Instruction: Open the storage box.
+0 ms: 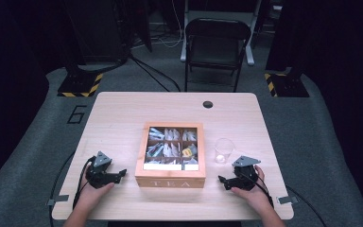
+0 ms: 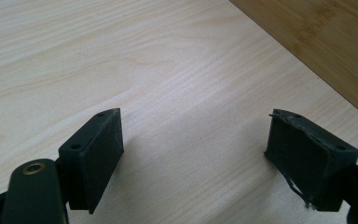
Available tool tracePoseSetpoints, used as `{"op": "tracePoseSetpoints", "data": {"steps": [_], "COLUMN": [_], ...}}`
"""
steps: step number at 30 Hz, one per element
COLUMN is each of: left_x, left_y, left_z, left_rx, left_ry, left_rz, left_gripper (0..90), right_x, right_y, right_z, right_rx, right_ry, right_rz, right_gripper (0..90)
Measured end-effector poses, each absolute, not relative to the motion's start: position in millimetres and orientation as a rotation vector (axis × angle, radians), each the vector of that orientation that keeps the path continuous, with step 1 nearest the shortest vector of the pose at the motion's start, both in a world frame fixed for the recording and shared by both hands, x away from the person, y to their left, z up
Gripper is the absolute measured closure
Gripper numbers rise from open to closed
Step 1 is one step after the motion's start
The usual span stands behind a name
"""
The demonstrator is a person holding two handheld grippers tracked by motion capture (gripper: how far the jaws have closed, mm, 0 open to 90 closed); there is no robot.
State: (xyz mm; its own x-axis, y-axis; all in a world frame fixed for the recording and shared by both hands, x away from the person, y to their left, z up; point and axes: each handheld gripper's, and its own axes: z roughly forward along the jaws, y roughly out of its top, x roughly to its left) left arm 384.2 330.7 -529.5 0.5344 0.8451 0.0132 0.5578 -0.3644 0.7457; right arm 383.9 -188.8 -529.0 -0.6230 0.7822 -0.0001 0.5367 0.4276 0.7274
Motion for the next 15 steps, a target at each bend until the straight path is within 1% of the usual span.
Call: {"op": "tracePoseSetpoints", "data": {"steps": [15], "left_x": [383.9], "left_y": [330.1], "left_z": [-529.8], "left_rx": [2.061], "left_ry": [1.138], "left_rz": [0.522], "left_gripper": [18.6], "right_x": [384.0], "right_y": [-188.9], "right_z": [-529.0], "right_rx": [1.131], "right_ry": [2.348], "right_rz": [1.014], "right_gripper": [8.2]}}
